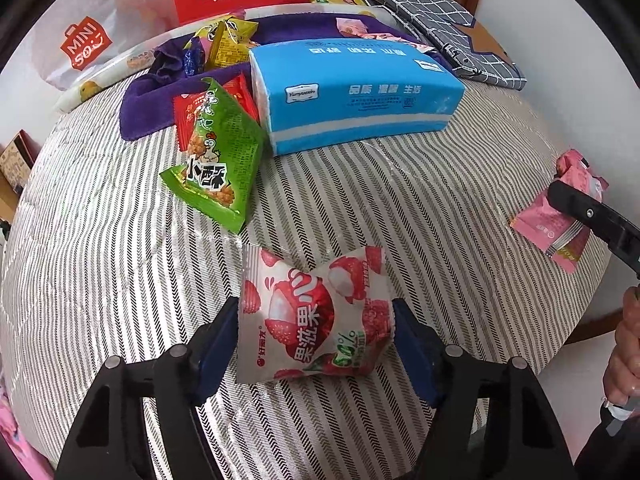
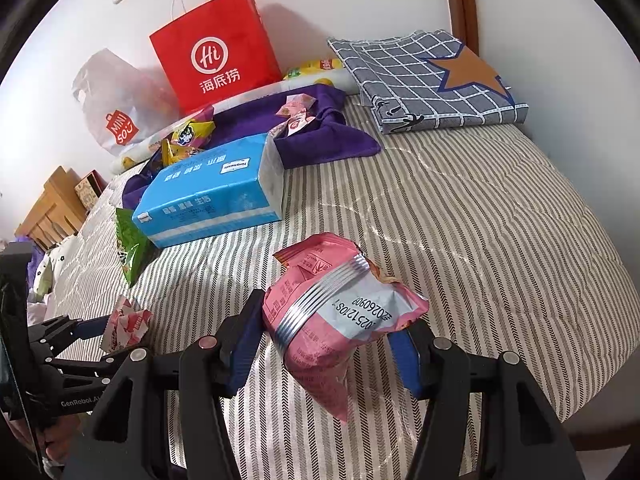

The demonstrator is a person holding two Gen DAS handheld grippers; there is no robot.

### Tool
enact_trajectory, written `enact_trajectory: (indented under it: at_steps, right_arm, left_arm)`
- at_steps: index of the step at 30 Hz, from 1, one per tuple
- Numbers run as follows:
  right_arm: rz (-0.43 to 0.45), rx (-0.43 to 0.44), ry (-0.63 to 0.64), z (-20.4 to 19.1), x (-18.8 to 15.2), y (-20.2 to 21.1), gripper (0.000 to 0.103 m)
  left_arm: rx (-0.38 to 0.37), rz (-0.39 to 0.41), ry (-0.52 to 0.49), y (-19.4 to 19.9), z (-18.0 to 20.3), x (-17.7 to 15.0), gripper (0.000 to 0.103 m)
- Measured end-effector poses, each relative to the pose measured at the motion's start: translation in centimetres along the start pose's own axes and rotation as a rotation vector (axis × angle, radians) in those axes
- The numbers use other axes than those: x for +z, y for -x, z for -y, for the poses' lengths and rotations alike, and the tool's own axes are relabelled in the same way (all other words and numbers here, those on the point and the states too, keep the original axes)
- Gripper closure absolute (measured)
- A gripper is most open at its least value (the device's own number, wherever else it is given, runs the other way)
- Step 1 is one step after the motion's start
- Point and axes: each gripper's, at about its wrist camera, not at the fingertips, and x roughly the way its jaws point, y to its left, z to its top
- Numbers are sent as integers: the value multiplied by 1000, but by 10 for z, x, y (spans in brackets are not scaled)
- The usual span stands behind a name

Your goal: Organize snacks

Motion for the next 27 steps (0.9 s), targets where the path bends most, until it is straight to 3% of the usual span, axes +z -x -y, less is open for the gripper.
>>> enact_trajectory:
  at_steps: [10, 27]
  right_arm:
    - [7, -6, 4, 1, 1, 5, 45]
    - [33, -13, 25, -8, 8, 17, 45]
  left_arm:
    - [-69, 2, 22, 7, -10, -1, 44]
    - [-140, 28, 64, 25, -22, 1, 46]
